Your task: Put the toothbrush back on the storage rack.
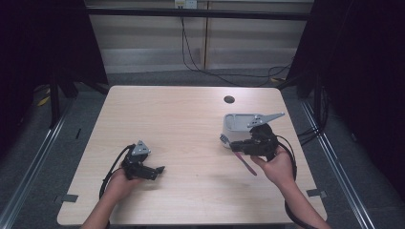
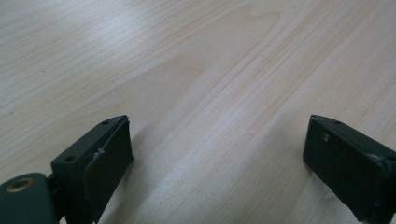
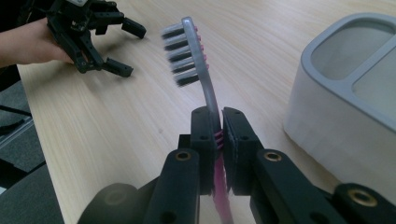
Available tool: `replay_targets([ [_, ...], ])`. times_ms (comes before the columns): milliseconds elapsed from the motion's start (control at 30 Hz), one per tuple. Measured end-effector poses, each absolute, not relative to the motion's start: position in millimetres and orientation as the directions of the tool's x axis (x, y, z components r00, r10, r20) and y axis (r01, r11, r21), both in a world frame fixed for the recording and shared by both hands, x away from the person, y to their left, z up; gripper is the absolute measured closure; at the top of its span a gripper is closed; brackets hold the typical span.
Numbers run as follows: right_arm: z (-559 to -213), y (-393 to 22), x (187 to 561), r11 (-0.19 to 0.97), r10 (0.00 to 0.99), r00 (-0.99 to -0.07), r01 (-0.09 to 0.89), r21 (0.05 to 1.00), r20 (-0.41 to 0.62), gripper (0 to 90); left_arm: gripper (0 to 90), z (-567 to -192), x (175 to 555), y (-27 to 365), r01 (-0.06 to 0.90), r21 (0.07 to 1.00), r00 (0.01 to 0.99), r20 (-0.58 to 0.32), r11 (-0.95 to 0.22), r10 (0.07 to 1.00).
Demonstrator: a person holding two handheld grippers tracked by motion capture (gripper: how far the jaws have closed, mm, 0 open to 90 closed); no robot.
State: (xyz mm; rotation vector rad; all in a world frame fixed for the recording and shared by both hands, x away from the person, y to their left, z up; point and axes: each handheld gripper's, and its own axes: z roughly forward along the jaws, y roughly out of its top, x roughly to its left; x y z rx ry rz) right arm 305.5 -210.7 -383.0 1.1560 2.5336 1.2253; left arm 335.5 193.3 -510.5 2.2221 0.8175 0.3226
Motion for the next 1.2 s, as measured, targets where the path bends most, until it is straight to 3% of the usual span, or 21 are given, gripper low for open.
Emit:
replay_targets([
  [1200,-357.2,-236.4,310.1,0.192,0.728,-0.643,0.525,0.829,0.239,83.7,7.6,-510.4,335.5,193.4,0.458,0.715,0.766,-0.016,-0.529,0.642],
])
